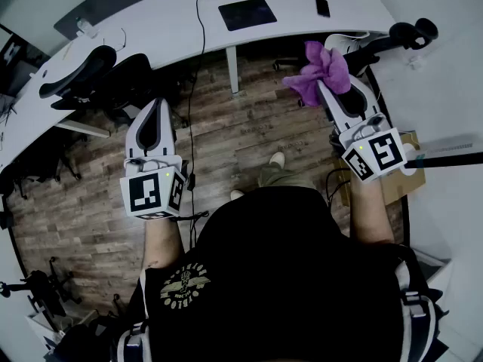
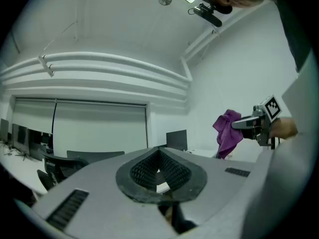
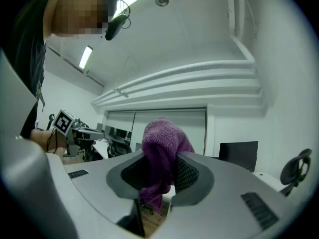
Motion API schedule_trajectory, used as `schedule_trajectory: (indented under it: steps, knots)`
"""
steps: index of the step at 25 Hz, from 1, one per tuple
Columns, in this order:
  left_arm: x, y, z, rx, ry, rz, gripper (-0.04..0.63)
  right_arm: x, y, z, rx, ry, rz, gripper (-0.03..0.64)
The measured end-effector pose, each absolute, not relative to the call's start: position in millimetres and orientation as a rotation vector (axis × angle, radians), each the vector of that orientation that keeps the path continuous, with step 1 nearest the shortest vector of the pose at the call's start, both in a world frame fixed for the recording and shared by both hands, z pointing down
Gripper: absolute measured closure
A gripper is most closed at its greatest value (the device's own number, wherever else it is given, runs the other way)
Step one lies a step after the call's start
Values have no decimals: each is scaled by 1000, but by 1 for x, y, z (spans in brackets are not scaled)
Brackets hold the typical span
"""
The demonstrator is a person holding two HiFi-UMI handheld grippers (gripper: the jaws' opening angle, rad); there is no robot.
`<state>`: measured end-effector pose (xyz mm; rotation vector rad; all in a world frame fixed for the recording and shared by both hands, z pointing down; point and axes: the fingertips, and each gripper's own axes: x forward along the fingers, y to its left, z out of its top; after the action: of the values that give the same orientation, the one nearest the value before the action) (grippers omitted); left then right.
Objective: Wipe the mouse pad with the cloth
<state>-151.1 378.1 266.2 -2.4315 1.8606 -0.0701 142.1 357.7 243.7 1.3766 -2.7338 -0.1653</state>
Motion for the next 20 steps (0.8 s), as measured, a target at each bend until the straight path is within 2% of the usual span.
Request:
schedule_trajectory:
  steps: [8,15,20]
  knots:
    - [-158,370,272,-2438,1874,-70,594,146,351,263,1424,-2744,-42,506]
    - [-134,332,283,-2477,1822,-171,594,175,310,289,1492,-2728,125,506]
    - [-135,303,285,-2417,1851,-209,594,176,277,293,1465,-2750,124,506]
